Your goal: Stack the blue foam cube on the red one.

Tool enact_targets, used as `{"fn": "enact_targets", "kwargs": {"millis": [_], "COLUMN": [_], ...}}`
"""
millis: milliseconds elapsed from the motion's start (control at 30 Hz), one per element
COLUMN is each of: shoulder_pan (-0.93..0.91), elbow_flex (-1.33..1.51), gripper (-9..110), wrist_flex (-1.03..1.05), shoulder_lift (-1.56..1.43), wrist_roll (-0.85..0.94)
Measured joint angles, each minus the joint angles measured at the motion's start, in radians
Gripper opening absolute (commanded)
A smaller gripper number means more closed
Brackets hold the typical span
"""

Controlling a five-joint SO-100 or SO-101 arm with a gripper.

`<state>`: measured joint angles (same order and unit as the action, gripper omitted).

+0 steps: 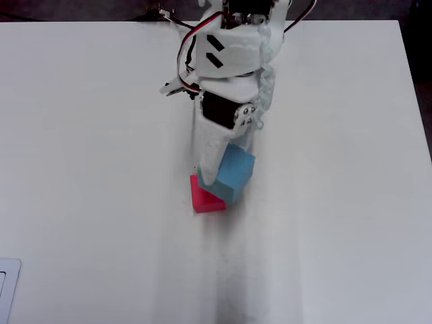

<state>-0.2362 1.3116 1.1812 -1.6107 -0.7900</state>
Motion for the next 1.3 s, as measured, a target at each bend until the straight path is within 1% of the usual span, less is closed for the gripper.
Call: {"fn": "enact_targets", "kwargs": {"millis": [200,400,667,833,1067,1300], "shoulder_pan": [-0.074,-0.143,-0.163,-0.155,-0.129,-0.117], "elbow_flex": [0.175,0.291,0.296,0.293,0.284,0.279], "gripper": [21,21,21,21,21,21], "wrist_flex": [-0.034,-0.084,-0.163,-0.201,-0.219,-0.236], "shoulder_lift": [-0.106,-0.123,-0.058,0.034,0.124,0.152], "wrist_roll": [0.023,0.034,0.034,0.034,0.035,0.035]}}
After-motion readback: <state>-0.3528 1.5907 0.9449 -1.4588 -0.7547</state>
